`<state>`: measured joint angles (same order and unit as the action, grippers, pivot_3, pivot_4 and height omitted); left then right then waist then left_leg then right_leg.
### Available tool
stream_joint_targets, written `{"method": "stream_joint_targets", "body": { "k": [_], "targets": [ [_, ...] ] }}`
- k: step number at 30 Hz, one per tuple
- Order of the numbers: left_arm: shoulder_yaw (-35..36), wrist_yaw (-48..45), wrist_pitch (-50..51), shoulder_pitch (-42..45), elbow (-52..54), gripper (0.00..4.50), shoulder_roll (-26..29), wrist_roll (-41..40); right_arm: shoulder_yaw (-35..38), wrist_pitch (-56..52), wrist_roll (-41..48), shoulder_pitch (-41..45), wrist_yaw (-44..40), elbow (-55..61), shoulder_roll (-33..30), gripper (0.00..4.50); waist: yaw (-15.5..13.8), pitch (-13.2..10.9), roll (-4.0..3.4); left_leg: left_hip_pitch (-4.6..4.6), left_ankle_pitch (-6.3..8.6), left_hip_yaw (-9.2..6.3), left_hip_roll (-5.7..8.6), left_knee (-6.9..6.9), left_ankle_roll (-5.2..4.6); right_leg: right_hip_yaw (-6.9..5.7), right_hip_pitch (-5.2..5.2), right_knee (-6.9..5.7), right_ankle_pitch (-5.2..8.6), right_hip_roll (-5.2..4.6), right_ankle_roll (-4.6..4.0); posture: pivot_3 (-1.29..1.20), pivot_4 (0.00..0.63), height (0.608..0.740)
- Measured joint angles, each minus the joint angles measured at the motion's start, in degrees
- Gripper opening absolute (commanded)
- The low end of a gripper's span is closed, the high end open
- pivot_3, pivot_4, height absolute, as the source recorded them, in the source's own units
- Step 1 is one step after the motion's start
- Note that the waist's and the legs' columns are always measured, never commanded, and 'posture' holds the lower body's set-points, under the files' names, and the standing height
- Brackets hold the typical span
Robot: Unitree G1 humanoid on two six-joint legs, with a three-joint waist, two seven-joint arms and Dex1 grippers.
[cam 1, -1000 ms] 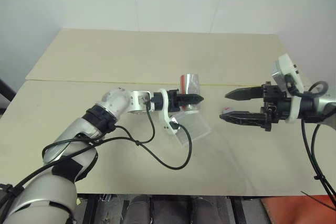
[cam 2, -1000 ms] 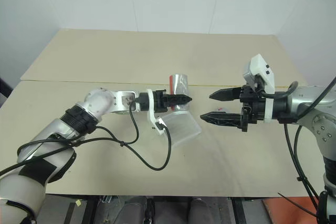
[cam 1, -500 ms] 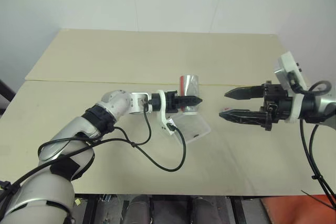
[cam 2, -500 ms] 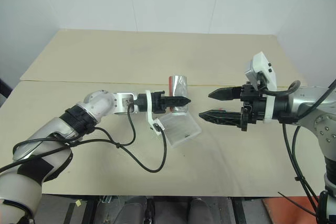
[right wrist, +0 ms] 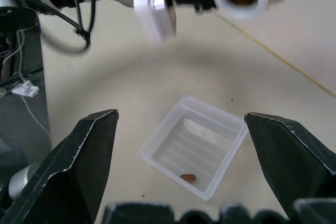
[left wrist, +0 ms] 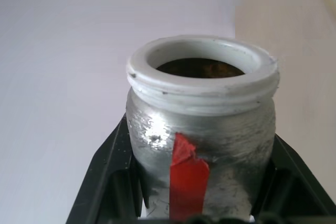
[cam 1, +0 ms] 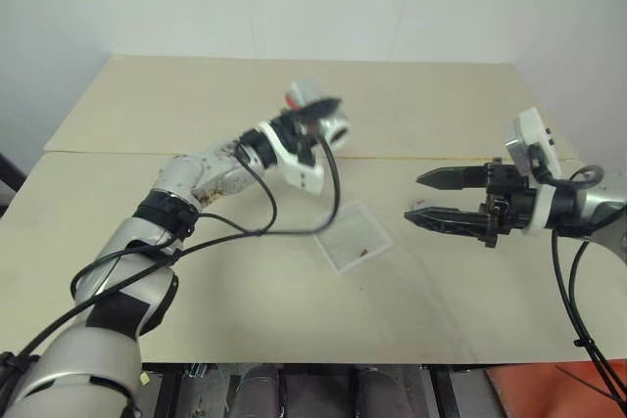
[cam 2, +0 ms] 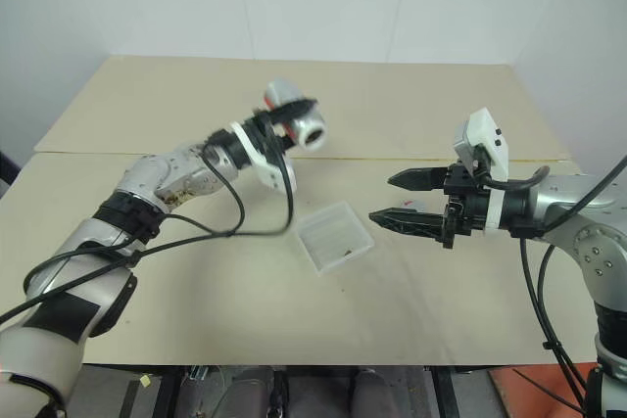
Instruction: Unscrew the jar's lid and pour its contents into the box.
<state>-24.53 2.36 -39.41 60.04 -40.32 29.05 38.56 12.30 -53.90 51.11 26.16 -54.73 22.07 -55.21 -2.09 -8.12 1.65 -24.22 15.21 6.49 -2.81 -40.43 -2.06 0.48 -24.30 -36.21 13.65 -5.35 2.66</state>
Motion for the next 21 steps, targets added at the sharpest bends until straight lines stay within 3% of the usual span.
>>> {"method": "stream_joint_targets", "body": {
  "k": [5, 10, 15, 21],
  "targets": [
    [9.28, -18.44, 14.54, -8.26, 6.46, 2.02, -5.92, -23.62, -0.11, 1.37, -0.87, 0.08, 0.45, -0.08, 1.45, 4.47, 0.13, 0.0, 0.0, -0.06, -0.02, -0.04, -0.02, -0.08, 0.04, -0.04, 0.01, 0.01, 0.0, 0.03, 0.0, 0.0, 0.15, 0.74],
    [17.26, -25.99, 37.6, -13.7, 18.98, 2.02, -8.53, -37.46, -0.27, 2.14, -1.69, 0.25, 0.34, -0.21, 1.63, 4.47, 0.66, 0.0, 0.0, -0.04, -0.04, -0.16, -0.01, -0.11, 0.06, -0.02, 0.05, -0.01, 0.0, 0.06, 0.0, 0.0, 0.15, 0.74],
    [22.86, -25.9, 55.82, -18.29, 28.56, 2.02, -9.71, -44.48, -0.42, 2.46, -2.59, 0.25, 0.15, -0.18, 1.65, 4.47, 1.0, 0.0, 0.0, 0.0, -0.04, -0.29, -0.01, -0.1, 0.06, -0.02, 0.08, -0.02, 0.0, 0.06, 0.0, 0.0, 0.15, 0.74],
    [26.24, -24.06, 61.94, -27.95, 37.24, 2.02, -12.48, -47.96, -0.54, 2.59, -2.64, 0.16, 0.31, 0.06, 2.19, 4.47, 1.09, 0.0, 0.0, 0.02, -0.03, -0.5, -0.01, -0.09, 0.06, 0.02, 0.09, 0.0, 0.0, 0.05, 0.0, 0.0, 0.15, 0.74]
  ]
}}
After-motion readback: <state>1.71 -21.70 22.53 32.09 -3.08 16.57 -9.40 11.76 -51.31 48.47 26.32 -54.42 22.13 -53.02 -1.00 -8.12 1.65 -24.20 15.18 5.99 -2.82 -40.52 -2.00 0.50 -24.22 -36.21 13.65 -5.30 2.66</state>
